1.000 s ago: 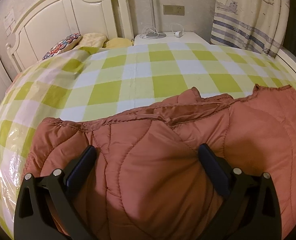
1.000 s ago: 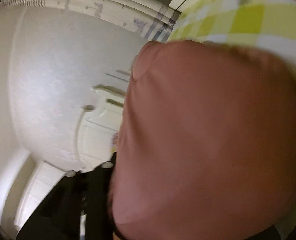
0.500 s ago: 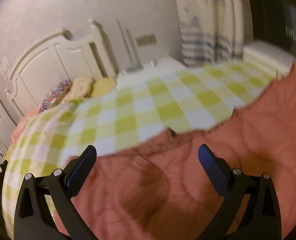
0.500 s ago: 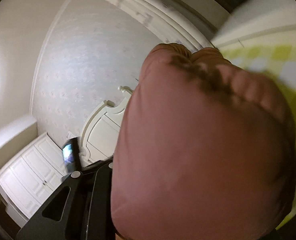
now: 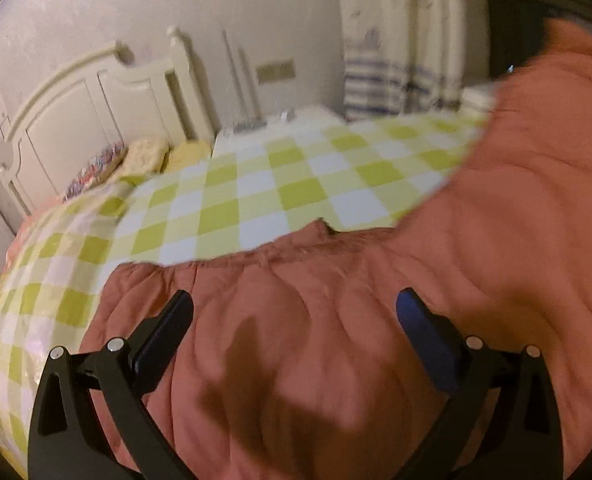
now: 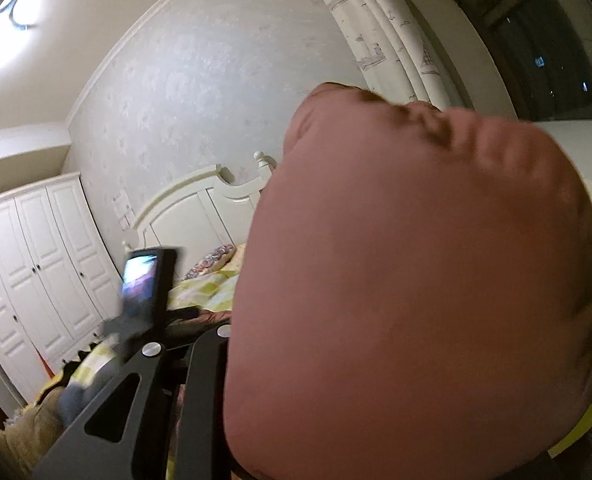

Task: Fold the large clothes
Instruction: 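Fold the lifted jacket end over with the right gripper while the left gripper holds the jacket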

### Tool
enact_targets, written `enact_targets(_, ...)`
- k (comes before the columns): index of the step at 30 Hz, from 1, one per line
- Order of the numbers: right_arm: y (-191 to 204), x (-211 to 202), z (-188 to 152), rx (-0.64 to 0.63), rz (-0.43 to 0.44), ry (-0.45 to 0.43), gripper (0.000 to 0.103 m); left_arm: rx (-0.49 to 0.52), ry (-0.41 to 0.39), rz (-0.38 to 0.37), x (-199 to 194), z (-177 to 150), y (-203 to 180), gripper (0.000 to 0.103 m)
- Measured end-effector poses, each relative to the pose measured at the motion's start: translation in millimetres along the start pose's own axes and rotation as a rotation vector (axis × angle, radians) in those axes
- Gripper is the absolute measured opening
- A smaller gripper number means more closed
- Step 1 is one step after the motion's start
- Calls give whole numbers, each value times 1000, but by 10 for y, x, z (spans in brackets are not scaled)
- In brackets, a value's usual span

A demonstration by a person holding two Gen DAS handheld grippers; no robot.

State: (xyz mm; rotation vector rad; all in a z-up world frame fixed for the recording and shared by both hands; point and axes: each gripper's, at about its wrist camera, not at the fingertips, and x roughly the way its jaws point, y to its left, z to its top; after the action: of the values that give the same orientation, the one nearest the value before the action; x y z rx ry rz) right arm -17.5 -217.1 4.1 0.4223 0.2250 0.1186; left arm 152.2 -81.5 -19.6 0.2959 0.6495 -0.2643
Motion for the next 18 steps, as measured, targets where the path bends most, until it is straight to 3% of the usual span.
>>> enact_targets(2, 71, 56, 3, -14, -19, 8, 34, 33, -30, -37, -224, -259, -155, 101)
enact_targets(5, 149, 222, -10, -18, -35, 46, 34, 120, 3, -21, -137, -547, -467, 101)
enact_targets(9, 390, 306, -32, -76, -72, 54, 35, 106, 24, -81, -104, -537, -404, 100)
enact_targets(12, 481, 337, 57, -107, -112, 56, 35, 22, -59, -109, -384, -387, 51, 98)
enact_targets(15, 530, 374, 94, -124, -160, 64, 35, -151, -137, 13, -542, -355, 792, 98)
enact_targets(16, 550, 394, 88, -133, -175, 65, 35, -238, -134, 88, -507, -384, 1170, 98)
enact_targets(18, 580, 356, 72, -154, -214, 65, 35, -349, -72, 147, -324, -480, 1702, 98)
